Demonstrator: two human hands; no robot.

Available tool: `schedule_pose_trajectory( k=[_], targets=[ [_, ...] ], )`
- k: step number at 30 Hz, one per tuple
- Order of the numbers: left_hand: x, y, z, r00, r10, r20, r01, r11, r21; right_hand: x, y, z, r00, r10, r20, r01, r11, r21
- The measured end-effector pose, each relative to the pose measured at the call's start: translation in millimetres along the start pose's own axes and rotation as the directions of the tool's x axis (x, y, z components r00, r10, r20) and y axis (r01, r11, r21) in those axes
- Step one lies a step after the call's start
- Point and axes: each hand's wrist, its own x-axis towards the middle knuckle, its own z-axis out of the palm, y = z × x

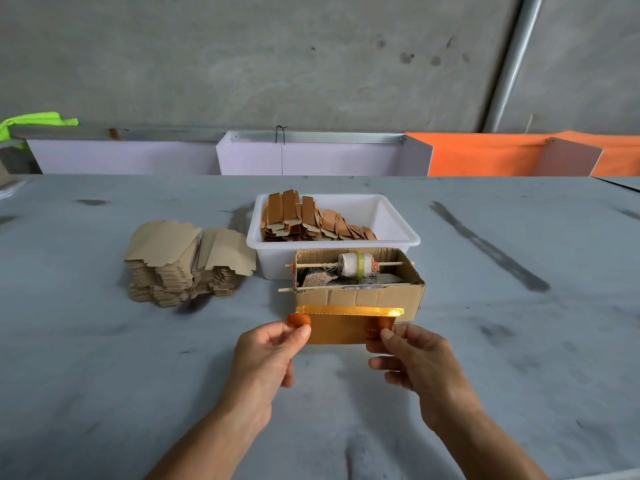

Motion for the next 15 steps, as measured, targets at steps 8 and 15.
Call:
schedule_pose_trajectory(
  k=[8, 15],
  targets=[
    [1, 13, 0, 0.940, -0.255, 0.227, 0.300, 0.934, -0.193, -1, -1, -6, 0.997, 0.013, 0.071, -0.016, 0.999, 0.032],
    [0, 11, 1, 0.922, -0.232, 0.309, 0.301, 0.933, -0.197, 0, 0, -11, 0.979, 0.096, 0.181, -0.121, 0.984, 0.129]
  ],
)
